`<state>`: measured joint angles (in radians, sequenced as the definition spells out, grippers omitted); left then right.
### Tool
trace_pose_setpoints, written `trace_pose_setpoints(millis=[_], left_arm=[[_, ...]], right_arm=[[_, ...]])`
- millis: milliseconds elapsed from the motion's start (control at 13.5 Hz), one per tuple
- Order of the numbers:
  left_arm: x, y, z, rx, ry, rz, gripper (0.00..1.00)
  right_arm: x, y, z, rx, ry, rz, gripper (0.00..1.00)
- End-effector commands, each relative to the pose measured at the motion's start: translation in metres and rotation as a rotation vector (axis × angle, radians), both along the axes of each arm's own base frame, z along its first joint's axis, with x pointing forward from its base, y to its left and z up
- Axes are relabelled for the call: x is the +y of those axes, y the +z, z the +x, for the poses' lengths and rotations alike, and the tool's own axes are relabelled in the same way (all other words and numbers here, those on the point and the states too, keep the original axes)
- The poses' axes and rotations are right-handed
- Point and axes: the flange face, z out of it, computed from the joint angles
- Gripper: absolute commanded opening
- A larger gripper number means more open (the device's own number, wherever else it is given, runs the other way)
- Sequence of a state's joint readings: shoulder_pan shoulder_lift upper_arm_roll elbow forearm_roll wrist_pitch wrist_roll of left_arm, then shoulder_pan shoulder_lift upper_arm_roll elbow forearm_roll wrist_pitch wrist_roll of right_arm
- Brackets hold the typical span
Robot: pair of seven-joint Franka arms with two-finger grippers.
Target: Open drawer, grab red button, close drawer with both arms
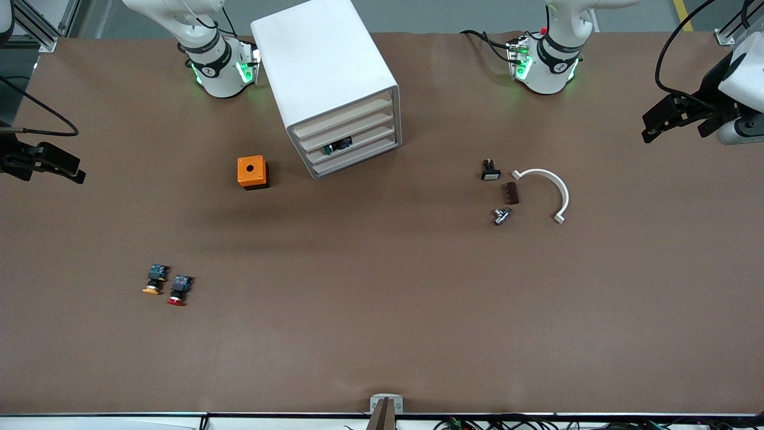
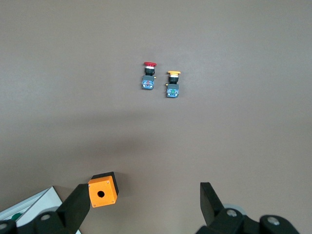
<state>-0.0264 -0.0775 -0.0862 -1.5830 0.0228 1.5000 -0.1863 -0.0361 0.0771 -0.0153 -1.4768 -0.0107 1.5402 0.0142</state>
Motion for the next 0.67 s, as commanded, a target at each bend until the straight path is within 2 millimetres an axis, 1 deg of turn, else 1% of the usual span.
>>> trace_pose_setpoints(millis=[0, 148, 222, 370, 444, 593], left_arm=[[0.001, 0.001, -0.008, 0.023, -0.02, -0.012, 1.0], [0.001, -0.007, -0.008, 0.039, -0.02, -0.01, 1.0], [-0.002, -0.007, -0.01, 0.041, -0.025, -0.008, 1.0], [-0.005, -0.002, -0.013, 0.025, -0.029, -0.008, 1.0], [-0.004, -0.003, -0.018, 0.027, -0.029, -0.006, 1.0], [0.0, 0.002, -0.024, 0.016, -0.025, -0.008, 1.0]], right_arm=[[0.0, 0.006, -0.008, -0.005, -0.01, 0.007, 1.0], [0.0, 0.006, -0.008, -0.005, -0.01, 0.007, 1.0], [0.001, 0.006, -0.008, -0.005, -0.008, 0.007, 1.0], [0.0, 0.006, -0.008, -0.005, -0.01, 0.007, 1.0], [0.0, 0.006, -0.008, -0.005, -0.01, 0.007, 1.0], [0.0, 0.006, -0.008, -0.005, -0.01, 0.007, 1.0]])
